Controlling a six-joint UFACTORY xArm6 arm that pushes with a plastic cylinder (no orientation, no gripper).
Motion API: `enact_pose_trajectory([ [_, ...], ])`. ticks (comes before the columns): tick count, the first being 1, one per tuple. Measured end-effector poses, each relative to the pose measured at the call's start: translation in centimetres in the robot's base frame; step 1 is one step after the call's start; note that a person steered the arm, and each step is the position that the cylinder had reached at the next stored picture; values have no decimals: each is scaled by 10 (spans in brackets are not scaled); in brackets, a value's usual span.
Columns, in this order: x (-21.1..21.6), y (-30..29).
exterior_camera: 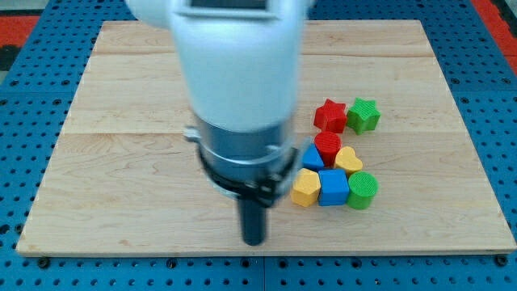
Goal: Separate the group of blocks from the green circle
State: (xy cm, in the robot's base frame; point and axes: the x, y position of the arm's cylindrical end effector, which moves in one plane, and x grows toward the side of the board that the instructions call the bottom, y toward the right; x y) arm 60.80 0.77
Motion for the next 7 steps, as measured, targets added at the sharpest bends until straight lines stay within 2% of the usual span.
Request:
enact_pose_trajectory([
  [1,-12,66],
  [4,-67,76],
  [7,-118,128],
])
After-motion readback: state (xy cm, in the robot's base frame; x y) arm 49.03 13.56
